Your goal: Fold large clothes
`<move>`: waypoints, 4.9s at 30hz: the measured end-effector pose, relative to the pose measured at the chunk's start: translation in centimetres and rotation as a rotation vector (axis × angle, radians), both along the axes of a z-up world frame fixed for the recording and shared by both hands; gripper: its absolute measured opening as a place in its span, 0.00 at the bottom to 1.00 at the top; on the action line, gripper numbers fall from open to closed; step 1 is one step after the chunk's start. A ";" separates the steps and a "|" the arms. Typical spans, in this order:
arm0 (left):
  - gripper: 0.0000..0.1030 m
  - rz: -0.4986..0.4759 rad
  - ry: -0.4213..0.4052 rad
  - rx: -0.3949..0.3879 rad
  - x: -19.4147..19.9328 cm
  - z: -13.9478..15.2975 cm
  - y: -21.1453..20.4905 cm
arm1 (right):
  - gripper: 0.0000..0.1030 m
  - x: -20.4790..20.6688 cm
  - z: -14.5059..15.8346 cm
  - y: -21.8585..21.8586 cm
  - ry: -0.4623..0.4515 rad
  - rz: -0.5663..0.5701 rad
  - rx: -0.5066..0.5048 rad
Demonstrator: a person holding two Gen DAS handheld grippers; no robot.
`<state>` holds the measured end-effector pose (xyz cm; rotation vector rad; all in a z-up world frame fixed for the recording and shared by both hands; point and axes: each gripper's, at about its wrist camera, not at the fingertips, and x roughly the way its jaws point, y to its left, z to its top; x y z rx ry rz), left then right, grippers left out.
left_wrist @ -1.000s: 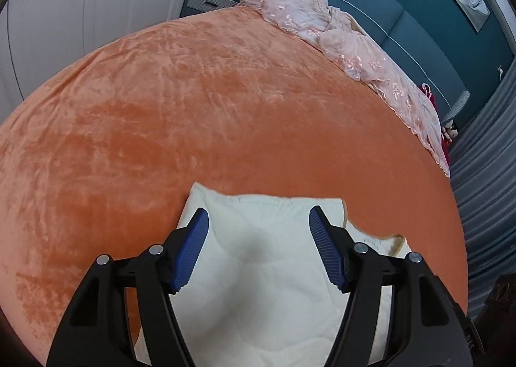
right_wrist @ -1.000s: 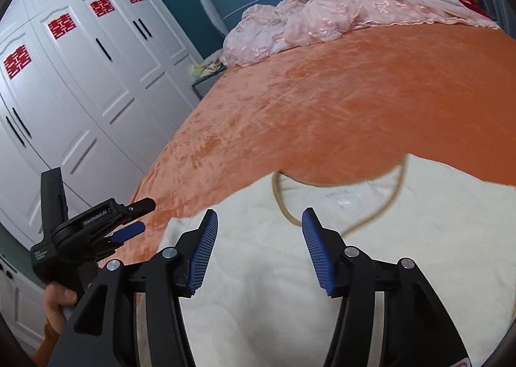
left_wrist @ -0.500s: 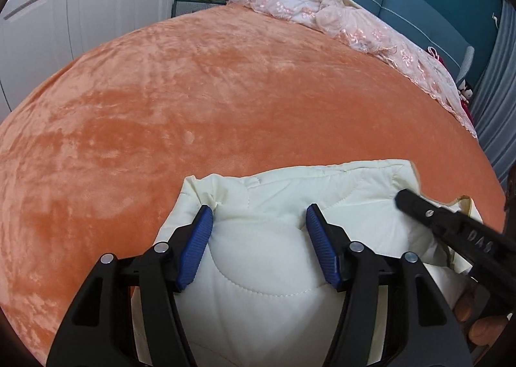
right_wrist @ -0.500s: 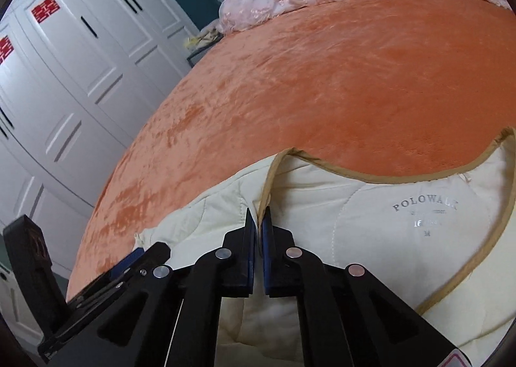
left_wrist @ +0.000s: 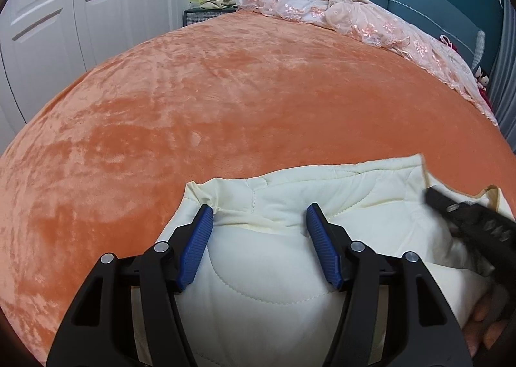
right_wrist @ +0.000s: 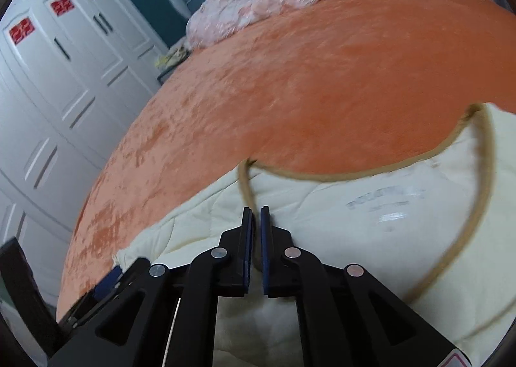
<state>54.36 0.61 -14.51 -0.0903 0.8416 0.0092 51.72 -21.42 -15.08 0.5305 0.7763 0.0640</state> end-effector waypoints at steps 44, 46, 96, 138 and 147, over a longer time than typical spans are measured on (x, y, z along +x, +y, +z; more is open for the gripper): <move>0.42 -0.450 0.147 0.072 0.0 6.1 -13.8 | 0.10 -6.8 8.6 -13.9 0.082 0.081 -0.143; 0.28 -0.481 0.210 0.097 0.3 5.2 -13.5 | 0.06 -4.9 6.7 -10.3 0.157 0.190 -0.165; 0.53 -0.247 0.189 -0.176 -25.8 7.3 10.0 | 0.65 -45.5 6.4 -16.0 0.156 -0.206 -0.130; 0.08 -0.235 0.360 -0.311 -56.1 19.4 18.5 | 0.05 -67.6 16.0 -9.5 0.333 0.146 0.013; 0.08 -0.187 0.034 -0.316 -45.2 23.4 15.6 | 0.05 -57.2 19.7 -14.3 -0.002 -0.074 0.029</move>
